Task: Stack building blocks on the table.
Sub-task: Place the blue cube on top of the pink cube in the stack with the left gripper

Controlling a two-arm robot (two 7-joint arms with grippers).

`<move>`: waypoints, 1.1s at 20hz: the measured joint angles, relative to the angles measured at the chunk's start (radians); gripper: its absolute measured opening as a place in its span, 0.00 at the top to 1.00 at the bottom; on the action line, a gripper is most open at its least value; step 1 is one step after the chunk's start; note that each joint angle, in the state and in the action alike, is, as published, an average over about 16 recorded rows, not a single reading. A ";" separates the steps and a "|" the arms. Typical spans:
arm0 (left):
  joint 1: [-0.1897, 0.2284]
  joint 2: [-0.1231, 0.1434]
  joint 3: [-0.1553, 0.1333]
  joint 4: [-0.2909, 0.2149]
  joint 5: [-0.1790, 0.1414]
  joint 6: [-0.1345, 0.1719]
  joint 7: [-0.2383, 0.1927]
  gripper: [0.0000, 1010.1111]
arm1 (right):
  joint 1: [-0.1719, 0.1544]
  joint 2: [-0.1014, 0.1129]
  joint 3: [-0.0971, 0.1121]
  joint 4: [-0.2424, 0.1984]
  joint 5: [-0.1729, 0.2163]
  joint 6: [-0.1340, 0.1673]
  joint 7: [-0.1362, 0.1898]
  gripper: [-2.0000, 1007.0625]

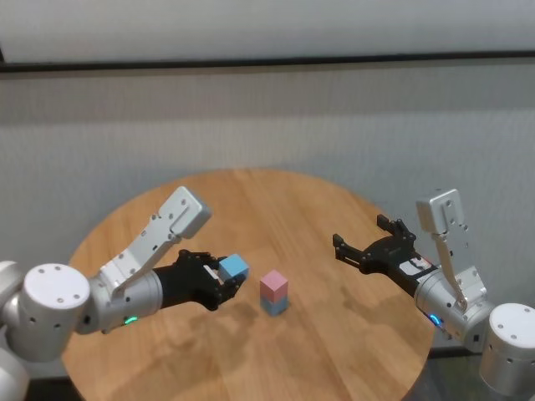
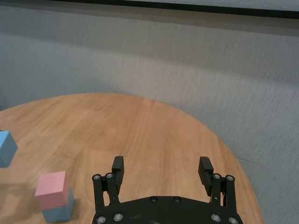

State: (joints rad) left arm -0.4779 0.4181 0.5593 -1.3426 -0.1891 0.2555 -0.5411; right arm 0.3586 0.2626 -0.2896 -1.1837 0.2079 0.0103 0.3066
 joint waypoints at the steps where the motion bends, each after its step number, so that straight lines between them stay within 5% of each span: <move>1: -0.001 -0.005 0.002 0.001 0.001 0.006 0.003 0.61 | 0.000 0.000 0.000 0.000 0.000 0.000 0.000 0.00; 11: -0.015 -0.049 0.017 0.014 0.008 0.037 0.011 0.61 | 0.000 0.000 0.000 0.000 0.000 0.000 0.000 0.00; 22: -0.040 -0.088 0.033 0.065 0.007 0.036 0.004 0.61 | 0.000 0.000 0.000 0.000 0.000 0.000 0.000 0.00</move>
State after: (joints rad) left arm -0.5176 0.3300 0.5919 -1.2779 -0.1821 0.2913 -0.5370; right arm 0.3586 0.2626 -0.2896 -1.1837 0.2079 0.0103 0.3066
